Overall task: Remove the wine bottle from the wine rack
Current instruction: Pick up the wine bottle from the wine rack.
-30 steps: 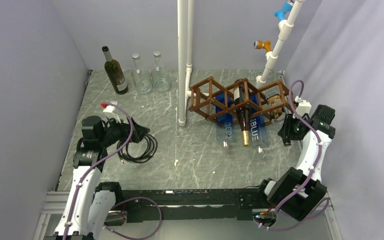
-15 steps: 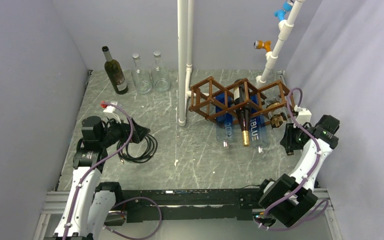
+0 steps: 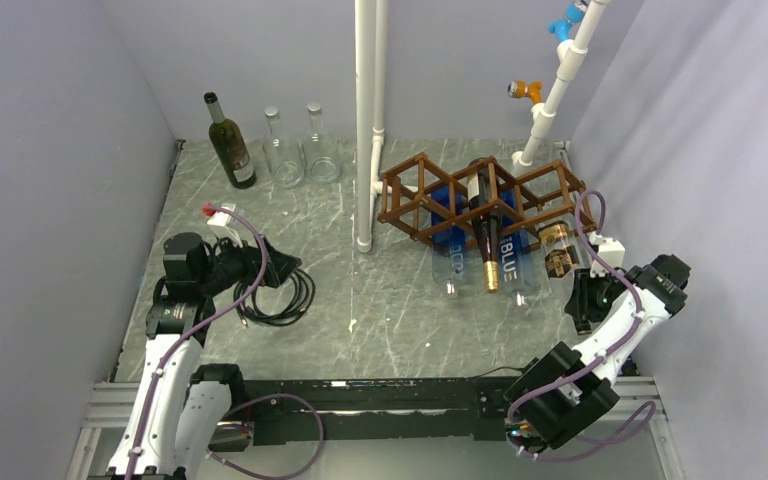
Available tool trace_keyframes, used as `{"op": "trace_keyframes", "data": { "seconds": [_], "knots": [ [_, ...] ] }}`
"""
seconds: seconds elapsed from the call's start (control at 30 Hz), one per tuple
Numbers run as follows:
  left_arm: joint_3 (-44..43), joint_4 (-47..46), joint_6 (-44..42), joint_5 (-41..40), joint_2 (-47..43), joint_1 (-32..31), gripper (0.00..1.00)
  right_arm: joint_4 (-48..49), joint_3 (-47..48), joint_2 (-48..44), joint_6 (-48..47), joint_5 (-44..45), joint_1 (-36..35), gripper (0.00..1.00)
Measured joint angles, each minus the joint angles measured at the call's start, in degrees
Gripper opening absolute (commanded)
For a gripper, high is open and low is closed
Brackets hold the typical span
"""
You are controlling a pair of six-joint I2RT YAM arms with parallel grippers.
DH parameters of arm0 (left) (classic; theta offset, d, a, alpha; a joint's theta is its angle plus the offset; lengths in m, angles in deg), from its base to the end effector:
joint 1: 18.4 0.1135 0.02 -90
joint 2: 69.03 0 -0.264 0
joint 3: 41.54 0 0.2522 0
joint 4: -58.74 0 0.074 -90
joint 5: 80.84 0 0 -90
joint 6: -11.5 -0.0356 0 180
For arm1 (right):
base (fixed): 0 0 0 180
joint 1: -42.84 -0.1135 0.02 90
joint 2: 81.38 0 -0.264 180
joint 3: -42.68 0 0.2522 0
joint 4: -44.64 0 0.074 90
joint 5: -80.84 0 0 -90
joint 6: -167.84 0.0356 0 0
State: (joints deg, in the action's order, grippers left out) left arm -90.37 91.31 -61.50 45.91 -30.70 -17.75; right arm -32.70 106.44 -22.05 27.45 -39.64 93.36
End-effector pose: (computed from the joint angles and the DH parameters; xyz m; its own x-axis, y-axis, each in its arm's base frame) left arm 0.1561 -0.0195 0.2847 -0.5187 -0.2402 -0.8205 0.4117 0.7710 -0.4859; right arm 0.1205 -0.1178 0.2600 -0.8269 -0.0404 -0.5609 -0.1045 0.9911 0.0827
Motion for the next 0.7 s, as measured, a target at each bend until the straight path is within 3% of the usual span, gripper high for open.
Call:
{"op": "trace_keyframes", "data": {
  "seconds": [0.7],
  "knots": [
    [0.0,-0.04,0.02,1.6,-0.35,-0.02,1.0,-8.61,6.14,-5.2,-5.05,-0.13,4.76,0.0]
  ]
}}
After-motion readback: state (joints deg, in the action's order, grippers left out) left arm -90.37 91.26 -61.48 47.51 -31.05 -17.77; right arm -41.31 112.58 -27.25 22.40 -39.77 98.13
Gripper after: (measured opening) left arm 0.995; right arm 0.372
